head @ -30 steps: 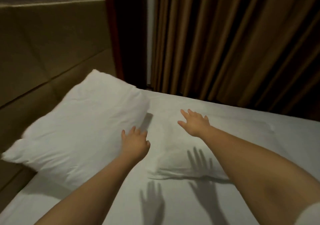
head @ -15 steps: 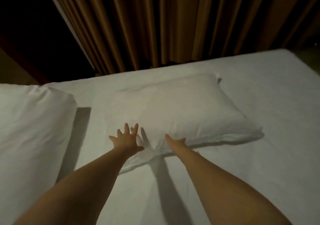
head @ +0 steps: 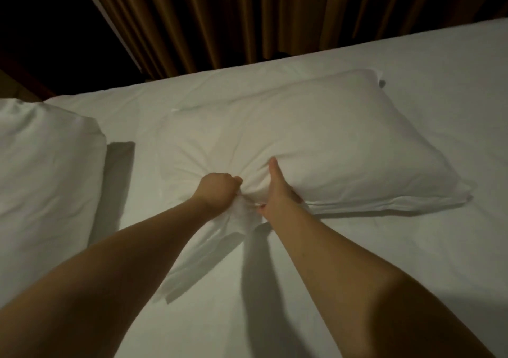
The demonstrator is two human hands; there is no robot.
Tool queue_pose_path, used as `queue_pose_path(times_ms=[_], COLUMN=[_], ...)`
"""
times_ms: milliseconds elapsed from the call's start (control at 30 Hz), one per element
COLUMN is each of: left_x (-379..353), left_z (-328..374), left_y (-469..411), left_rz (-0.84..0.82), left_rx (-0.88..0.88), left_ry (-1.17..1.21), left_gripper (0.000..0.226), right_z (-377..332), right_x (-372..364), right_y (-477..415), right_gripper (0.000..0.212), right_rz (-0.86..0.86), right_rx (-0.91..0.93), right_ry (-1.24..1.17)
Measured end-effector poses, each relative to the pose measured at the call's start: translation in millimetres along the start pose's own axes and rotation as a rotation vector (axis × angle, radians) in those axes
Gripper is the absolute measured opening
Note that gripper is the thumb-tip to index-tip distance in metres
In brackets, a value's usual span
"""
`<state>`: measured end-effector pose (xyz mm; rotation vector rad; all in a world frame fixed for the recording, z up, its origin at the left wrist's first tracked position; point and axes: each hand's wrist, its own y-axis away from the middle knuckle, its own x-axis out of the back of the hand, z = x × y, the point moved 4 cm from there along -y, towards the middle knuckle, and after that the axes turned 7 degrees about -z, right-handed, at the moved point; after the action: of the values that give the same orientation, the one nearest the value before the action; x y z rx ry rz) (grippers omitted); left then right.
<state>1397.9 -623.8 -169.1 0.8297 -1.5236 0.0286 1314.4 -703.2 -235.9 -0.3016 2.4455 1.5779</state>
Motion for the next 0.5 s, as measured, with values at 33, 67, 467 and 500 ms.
queue_pose_path(times_ms=[33,67,467,500], left_x=[8,17,56,48], left_z=[5,13,120,104], left_y=[12,26,82,75], left_rz=[0.019,0.037,0.027,0.044], left_rx=[-0.018,-0.031,-0.112,0.009], left_ry=[0.009,0.031,0.496,0.525], left_gripper=[0.026,0.028,0.037,0.039], right_z=[-5,-11,-133,-137], right_x=[0,2,172,196], right_y=[11,16,112,109], right_gripper=[0.145,0.114,0.035,0.036], right_rz=[-0.018,-0.032,0.322,0.352], right_rx=[0.014,0.046,0.261,0.228], right_ry=[0.033,0.106,1.620,1.467])
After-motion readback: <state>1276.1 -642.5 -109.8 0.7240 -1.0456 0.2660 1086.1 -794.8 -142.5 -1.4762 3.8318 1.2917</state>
